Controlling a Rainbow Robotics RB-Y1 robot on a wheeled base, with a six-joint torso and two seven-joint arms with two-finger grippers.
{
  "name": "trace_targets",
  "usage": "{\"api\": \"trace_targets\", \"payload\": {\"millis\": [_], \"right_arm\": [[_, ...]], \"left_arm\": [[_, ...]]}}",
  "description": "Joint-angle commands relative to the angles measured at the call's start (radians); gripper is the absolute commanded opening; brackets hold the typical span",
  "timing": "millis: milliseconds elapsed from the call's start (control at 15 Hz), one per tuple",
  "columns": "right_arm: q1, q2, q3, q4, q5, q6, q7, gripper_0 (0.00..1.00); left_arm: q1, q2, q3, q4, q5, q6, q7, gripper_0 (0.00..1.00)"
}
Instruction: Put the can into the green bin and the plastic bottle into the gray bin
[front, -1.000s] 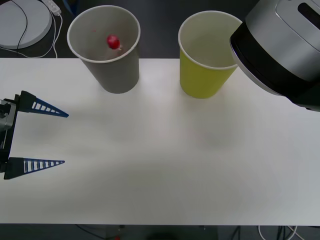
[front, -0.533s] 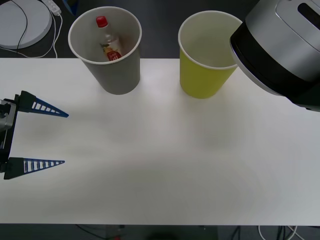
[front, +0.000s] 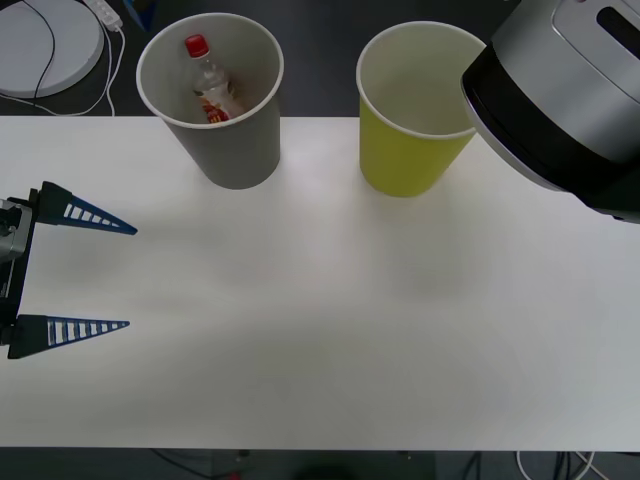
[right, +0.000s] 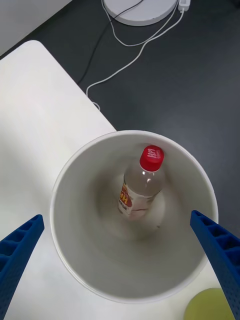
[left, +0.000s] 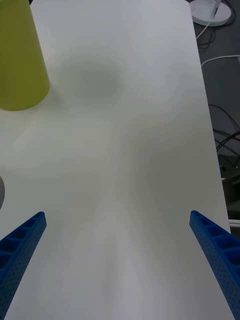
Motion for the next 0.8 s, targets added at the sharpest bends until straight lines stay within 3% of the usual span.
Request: {"api": "trace_targets", "payload": {"millis": [67,800], "right_arm": [[0.026,-0.027,0.000,-0.042,-0.014,0.000,0.011,1.00],[0.234,-0.272,0.000,-0.498,-0.086,-0.045,0.021,1.00]], "left_arm": [[0.000,0.000,0.000,0.000,0.000,0.000,0.000,1.00],[0.000,0.000,0.000,0.000,0.000,0.000,0.000,1.00]]}}
